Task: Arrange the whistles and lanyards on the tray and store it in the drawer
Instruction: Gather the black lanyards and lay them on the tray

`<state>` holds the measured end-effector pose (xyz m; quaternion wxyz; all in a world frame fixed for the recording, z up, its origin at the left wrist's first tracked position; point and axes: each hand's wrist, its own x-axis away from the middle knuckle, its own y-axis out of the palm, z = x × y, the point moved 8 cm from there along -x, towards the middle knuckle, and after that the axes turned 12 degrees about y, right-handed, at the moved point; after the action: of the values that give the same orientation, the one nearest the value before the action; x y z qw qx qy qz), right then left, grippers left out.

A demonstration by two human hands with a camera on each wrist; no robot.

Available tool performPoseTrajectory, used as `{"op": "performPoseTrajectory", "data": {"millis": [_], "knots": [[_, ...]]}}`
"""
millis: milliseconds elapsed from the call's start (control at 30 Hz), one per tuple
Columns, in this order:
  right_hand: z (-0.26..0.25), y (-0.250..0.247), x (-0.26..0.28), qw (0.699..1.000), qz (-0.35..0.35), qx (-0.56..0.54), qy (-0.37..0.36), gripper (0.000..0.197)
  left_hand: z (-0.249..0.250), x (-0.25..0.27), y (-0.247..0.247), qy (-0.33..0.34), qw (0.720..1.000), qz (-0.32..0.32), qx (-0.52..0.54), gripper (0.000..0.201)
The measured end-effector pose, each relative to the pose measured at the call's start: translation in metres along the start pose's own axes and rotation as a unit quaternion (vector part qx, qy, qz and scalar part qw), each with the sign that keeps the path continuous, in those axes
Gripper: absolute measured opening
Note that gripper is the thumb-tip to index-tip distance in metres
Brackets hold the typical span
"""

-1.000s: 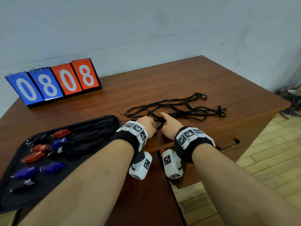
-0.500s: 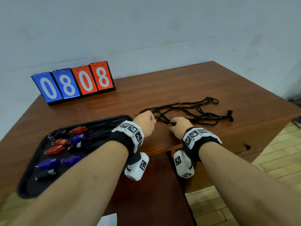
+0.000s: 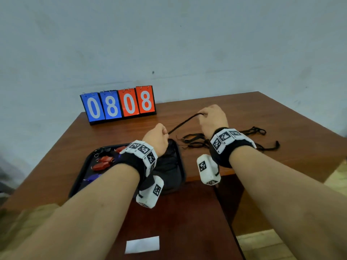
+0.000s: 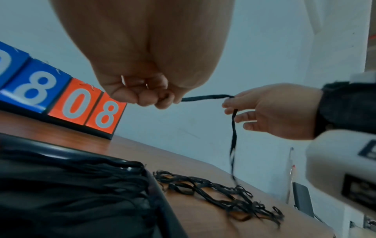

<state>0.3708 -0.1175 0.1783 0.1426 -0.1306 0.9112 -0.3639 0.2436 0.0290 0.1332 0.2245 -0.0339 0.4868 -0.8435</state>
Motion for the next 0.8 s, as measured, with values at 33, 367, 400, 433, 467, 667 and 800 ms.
{"op": "performPoseTrajectory", "data": {"millis": [33,367,400,433,467,667,800], "knots": [[-0.013,0.002,0.004,1.0,-0.008,-0.011,-0.011,0.026,-0.005,0.005,-0.007,0.002,1.0,0.003,0.005,0.018],[-0.117,0.051,0.054,0.984,-0.141,-0.102,-0.027,0.017,-0.059,0.061,-0.072,0.002,0.996,0.032,0.081,0.025],[-0.128,0.056,0.06,0.981,-0.162,-0.107,-0.028,0.016,-0.066,0.065,-0.076,-0.007,0.994,0.033,0.099,0.025],[-0.139,0.061,0.065,0.976,-0.182,-0.114,-0.029,0.015,-0.073,0.069,-0.079,-0.015,0.993,0.032,0.116,0.024],[-0.148,0.065,0.069,0.973,-0.196,-0.118,-0.031,0.016,-0.078,0.073,-0.082,-0.02,0.991,0.031,0.131,0.022],[-0.188,0.076,0.079,0.967,-0.194,-0.152,-0.06,0.014,-0.101,0.091,-0.096,-0.06,0.972,0.072,0.216,0.02],[-0.189,0.079,0.079,0.964,-0.189,-0.182,-0.042,0.015,-0.101,0.092,-0.086,-0.119,0.931,0.026,0.343,0.022]]}}
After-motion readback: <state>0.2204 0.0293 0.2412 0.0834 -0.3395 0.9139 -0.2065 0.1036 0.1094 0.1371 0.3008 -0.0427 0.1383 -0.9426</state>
